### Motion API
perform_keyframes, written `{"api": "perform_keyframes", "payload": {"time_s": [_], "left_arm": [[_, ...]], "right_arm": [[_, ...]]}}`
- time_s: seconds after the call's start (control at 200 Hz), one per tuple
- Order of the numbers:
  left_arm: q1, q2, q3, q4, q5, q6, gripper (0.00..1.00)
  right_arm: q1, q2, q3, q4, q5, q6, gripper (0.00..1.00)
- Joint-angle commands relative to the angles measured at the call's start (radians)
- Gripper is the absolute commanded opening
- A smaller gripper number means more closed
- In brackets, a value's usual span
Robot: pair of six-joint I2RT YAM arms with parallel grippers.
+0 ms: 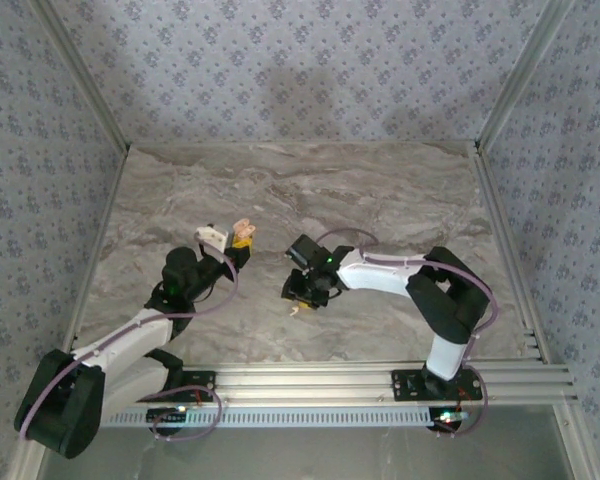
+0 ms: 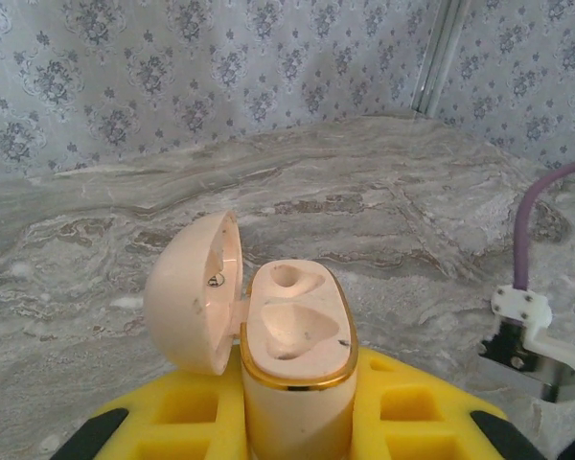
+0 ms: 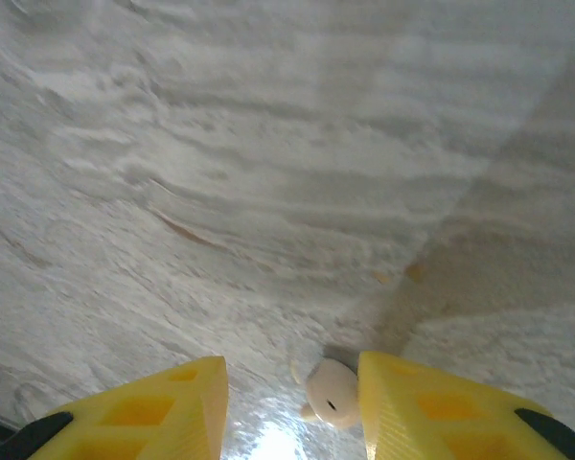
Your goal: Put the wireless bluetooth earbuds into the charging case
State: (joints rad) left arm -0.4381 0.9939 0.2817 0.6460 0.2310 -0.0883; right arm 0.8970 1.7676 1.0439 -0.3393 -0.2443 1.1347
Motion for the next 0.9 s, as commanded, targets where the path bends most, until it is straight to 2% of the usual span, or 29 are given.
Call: {"api": "perform_keyframes", "payload": {"time_s": [0.0, 0.17, 0.34, 0.545, 0.894], "left_arm": [[0.007, -0.03, -0.01, 0.014, -0.002, -0.005, 0.17], [0.009, -0.052, -0.009, -0.006, -0.013, 0.005, 0.17], [0.01, -0.053, -0.006, -0.006, -0.007, 0.003, 0.17], [0.01, -0.064, -0.012, -0.004, -0.005, 0.002, 0.17], [0.01, -0.11, -0.021, -0.02, -0.028, 0.016, 0.17]], "right_arm": [[-0.021, 0.026, 0.053, -0.019, -0.003, -0.053, 0.42], [-0.015, -0.018, 0.097, -0.165, 0.051, -0.075, 0.42], [0.031, -0.052, 0.102, -0.255, 0.097, -0.003, 0.42], [0.061, -0.038, 0.056, -0.21, 0.077, 0.055, 0.41], [0.055, 0.039, 0.088, -0.175, 0.042, 0.013, 0.39]]}}
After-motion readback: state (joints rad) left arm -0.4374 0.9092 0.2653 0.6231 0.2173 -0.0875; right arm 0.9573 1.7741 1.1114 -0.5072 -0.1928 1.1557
